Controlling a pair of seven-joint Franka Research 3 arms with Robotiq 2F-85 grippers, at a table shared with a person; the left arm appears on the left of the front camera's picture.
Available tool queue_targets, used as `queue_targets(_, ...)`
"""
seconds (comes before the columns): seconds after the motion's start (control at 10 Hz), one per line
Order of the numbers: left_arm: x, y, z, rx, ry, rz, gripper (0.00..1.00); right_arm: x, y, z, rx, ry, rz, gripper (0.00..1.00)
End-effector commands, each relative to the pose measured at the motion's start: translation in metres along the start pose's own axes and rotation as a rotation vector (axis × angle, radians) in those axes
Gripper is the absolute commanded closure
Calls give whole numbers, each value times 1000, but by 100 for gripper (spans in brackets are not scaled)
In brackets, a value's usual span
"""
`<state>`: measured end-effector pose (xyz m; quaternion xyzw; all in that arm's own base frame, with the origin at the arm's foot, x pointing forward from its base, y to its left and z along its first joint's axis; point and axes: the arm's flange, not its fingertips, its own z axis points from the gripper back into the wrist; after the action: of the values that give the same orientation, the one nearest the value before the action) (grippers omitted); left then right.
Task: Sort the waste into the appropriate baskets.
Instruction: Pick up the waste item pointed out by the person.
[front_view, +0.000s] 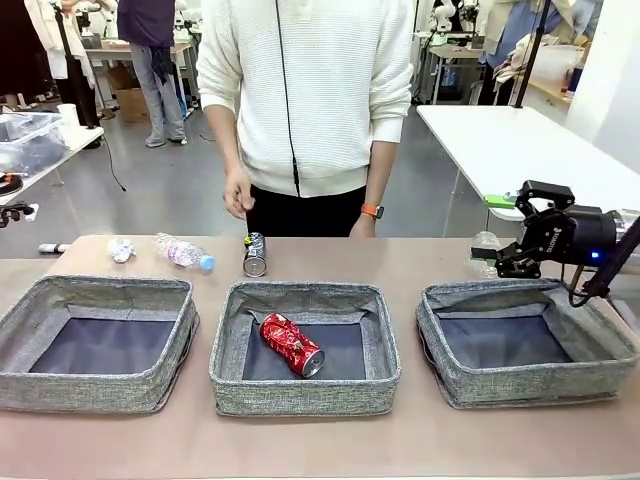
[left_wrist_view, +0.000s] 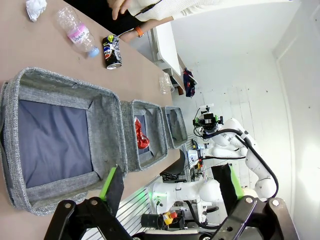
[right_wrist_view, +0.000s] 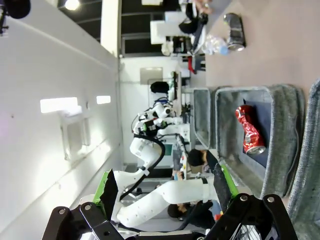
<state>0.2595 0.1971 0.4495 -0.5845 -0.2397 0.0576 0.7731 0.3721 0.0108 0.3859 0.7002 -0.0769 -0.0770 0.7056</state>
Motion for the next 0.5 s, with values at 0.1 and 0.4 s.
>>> queue_targets(0.1,1,-1,-1,-19,-7,-18,0,1,3,-1,16,0,17,0)
queue_targets(0.4,0,0,0,0,0,0,0,1,3,-1,16,0,17,0)
